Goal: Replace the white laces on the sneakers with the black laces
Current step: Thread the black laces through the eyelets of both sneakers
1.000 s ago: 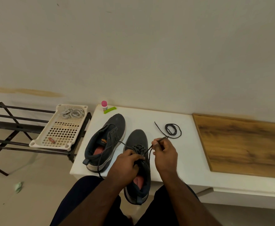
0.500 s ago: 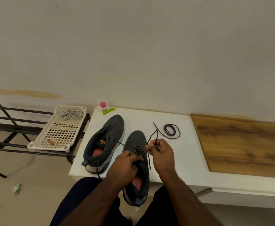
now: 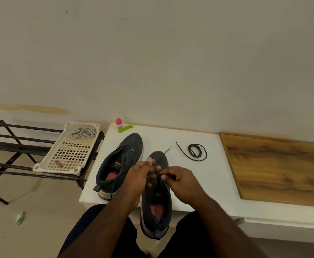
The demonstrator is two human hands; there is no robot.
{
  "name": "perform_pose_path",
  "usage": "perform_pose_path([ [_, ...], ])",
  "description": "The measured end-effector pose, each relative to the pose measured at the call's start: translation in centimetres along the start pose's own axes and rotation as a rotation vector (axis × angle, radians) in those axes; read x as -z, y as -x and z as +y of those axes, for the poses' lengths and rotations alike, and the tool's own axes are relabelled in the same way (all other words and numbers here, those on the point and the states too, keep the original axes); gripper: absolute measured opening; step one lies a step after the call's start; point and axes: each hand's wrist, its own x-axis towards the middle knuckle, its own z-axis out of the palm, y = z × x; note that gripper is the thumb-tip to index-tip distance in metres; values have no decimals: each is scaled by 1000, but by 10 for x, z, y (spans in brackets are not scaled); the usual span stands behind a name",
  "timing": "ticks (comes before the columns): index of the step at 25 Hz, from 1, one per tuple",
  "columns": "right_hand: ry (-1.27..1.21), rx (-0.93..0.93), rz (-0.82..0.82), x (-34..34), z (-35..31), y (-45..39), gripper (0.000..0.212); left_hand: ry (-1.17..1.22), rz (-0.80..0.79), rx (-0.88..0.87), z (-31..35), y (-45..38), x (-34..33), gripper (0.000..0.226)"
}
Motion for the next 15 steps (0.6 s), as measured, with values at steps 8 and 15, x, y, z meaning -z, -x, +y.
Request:
perform_pose_path([
  [8, -432, -293, 272, 8, 2, -4, 20, 30, -141, 6, -6, 18, -15, 16],
  [15, -806, -370, -30, 19, -32, -30, 21, -271, -193, -110, -18, 25, -28, 4],
])
